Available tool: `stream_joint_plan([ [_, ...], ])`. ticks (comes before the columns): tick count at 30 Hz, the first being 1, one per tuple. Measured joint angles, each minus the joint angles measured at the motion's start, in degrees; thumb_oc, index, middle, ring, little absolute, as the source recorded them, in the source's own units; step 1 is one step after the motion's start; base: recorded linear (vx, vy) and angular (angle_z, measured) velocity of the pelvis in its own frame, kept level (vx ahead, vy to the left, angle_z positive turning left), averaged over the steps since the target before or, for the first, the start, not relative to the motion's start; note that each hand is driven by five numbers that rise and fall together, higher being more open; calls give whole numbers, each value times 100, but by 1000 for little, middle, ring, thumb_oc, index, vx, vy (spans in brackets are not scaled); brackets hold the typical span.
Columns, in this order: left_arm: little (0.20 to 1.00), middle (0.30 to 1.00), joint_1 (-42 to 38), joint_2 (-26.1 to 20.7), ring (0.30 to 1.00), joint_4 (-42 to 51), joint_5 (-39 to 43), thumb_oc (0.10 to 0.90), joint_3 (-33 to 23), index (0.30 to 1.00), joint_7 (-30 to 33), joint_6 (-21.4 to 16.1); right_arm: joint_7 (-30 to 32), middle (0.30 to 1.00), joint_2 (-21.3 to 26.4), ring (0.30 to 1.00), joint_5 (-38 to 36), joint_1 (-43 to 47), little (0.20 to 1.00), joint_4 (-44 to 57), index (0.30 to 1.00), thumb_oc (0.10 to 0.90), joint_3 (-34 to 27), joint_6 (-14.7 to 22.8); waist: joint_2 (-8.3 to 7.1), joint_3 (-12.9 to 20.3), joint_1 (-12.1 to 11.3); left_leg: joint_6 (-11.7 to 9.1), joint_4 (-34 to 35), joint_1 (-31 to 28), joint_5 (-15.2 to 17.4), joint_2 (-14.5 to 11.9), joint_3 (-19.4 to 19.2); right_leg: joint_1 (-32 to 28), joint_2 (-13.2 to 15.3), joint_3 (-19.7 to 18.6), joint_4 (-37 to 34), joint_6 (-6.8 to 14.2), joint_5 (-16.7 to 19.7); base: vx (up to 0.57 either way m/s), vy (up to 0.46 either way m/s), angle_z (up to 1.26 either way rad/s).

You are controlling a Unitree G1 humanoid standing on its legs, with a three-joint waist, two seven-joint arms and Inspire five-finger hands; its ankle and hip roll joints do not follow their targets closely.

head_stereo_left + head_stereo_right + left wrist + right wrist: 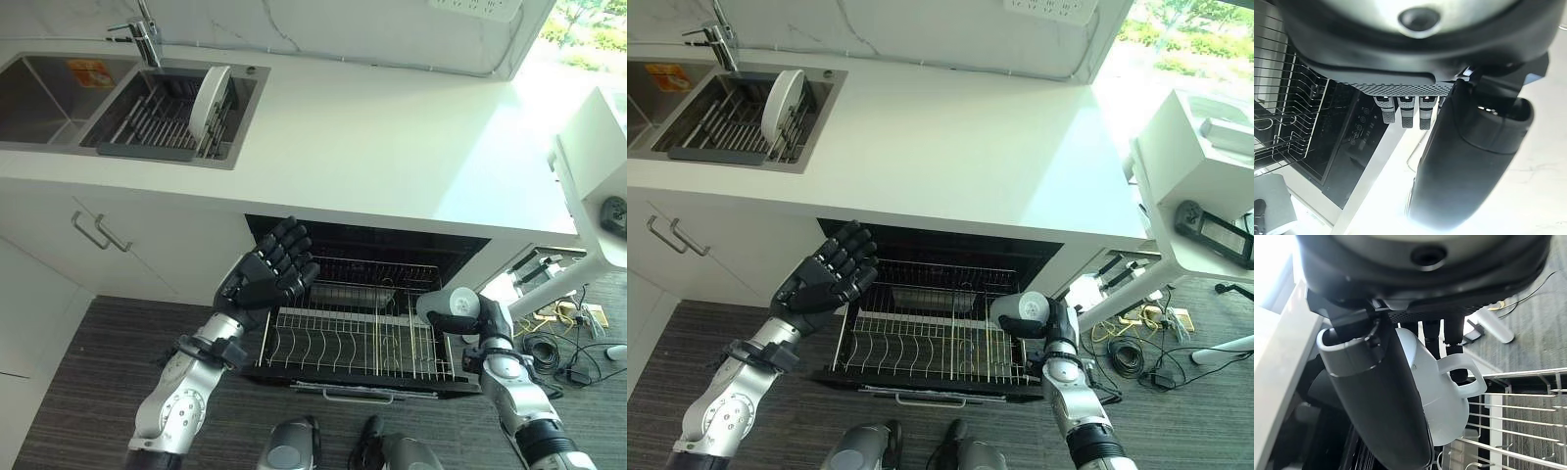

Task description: Place the dishes in the dishwasher.

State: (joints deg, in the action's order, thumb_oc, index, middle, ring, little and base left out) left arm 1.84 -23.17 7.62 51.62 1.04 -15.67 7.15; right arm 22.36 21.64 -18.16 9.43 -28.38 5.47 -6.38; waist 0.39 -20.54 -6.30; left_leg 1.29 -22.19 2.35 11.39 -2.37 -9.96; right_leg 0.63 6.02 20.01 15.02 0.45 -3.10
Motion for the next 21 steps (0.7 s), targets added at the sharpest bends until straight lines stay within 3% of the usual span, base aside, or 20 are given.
stream_joint_plan([
  [6,900,900,156,-4,900,12,2,800,216,900,12,-37,219,300,-59,300,-2,-74,300,-138,300,400,-68,136,348,-15,78,77,50,-20,-69,88,-74,104,109,-99,115,38,-18,-17,41,-5],
  [15,900,900,49,-29,900,20,426,800,661,900,146,-452,222,300,103,300,-1,245,300,-420,300,400,-76,261,548,-242,152,104,83,315,-212,106,-110,503,131,-151,156,37,44,-52,16,-3],
  [21,900,900,-341,-39,900,12,459,800,680,900,172,-703,170,300,181,300,3,711,300,-634,300,400,-75,251,540,-450,149,107,146,454,-286,121,-109,671,130,-151,158,-36,111,-15,5,0],
])
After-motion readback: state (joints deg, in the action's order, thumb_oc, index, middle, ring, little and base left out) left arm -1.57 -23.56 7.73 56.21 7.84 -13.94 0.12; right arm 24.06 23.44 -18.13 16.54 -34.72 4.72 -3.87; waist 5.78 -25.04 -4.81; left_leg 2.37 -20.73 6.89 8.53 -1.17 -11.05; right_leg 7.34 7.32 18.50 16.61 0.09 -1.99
